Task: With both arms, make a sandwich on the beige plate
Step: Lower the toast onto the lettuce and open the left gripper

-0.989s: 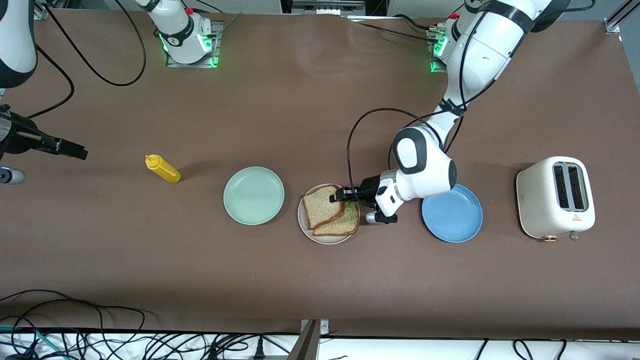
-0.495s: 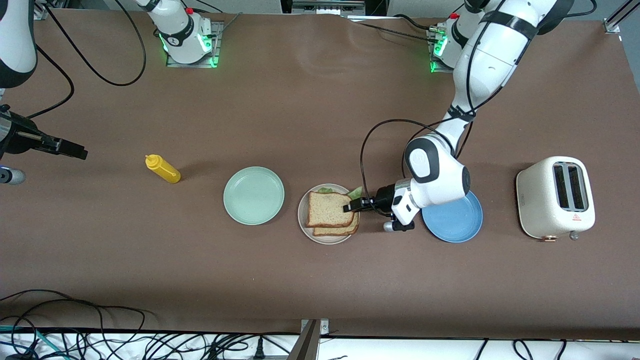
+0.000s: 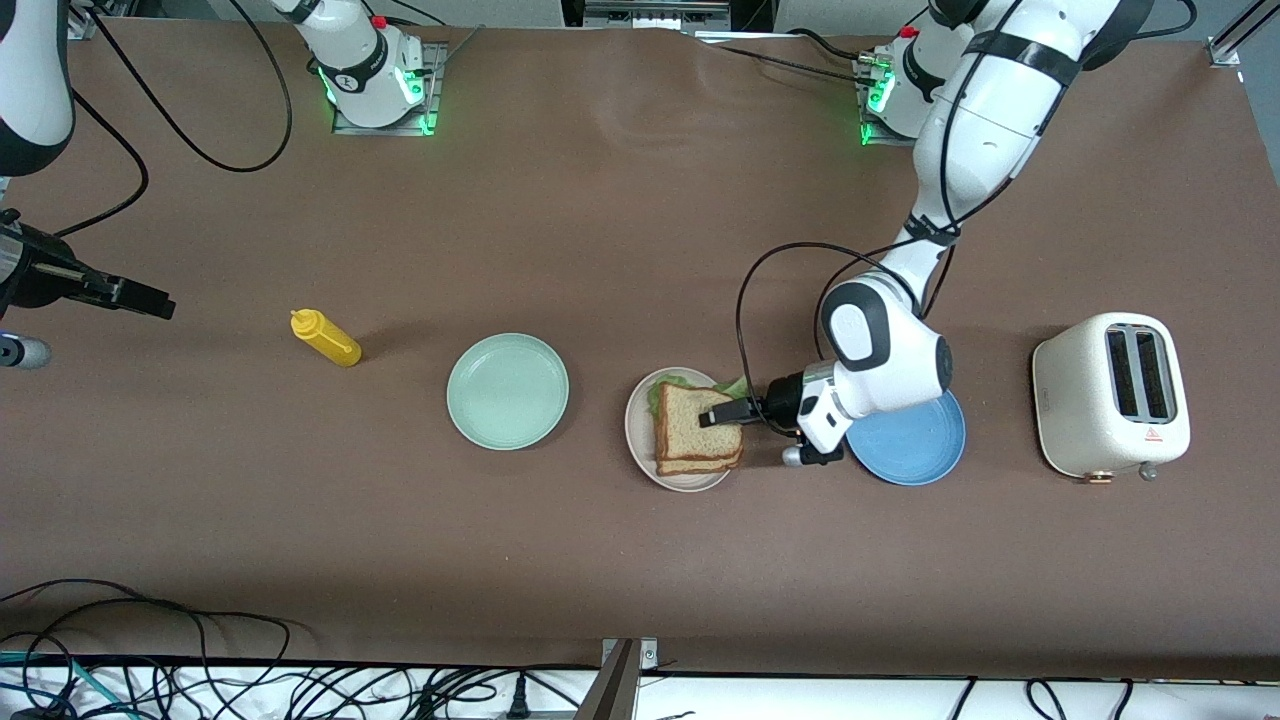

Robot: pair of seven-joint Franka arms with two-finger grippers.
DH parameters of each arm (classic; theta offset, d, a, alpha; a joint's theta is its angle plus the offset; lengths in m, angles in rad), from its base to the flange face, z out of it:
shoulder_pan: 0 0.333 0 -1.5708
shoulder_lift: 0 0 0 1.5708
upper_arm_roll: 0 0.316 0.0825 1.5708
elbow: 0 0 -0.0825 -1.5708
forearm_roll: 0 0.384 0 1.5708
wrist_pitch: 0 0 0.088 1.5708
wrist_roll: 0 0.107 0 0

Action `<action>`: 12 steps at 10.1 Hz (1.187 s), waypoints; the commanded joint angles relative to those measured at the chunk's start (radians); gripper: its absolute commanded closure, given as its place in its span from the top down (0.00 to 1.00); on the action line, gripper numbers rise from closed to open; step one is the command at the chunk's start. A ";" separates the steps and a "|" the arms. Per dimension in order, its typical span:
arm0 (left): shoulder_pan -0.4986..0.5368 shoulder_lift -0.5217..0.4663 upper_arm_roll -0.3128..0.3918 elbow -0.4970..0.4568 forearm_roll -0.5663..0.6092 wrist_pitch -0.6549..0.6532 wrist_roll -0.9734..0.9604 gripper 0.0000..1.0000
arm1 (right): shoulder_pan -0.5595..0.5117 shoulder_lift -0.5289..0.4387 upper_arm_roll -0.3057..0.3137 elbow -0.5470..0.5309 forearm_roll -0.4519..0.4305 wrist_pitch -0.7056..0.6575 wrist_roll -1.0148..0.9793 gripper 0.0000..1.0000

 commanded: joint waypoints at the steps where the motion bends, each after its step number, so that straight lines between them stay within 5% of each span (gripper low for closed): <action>1: 0.016 -0.050 0.004 -0.025 0.025 -0.001 0.022 1.00 | 0.003 -0.005 0.000 0.003 -0.013 -0.002 0.012 1.00; 5: 0.019 -0.113 0.031 -0.032 0.206 -0.002 0.017 1.00 | 0.003 -0.005 0.000 0.005 -0.013 -0.002 0.012 1.00; 7: 0.085 -0.255 0.058 -0.138 0.376 -0.005 0.020 1.00 | 0.003 -0.005 0.000 0.005 -0.013 -0.002 0.012 1.00; 10: 0.171 -0.504 0.062 -0.312 0.479 -0.016 0.023 1.00 | 0.003 -0.005 0.000 0.005 -0.013 -0.002 0.016 1.00; 12: 0.241 -0.631 0.061 -0.374 0.724 -0.103 0.018 1.00 | 0.003 -0.005 0.000 0.005 -0.014 -0.003 0.016 1.00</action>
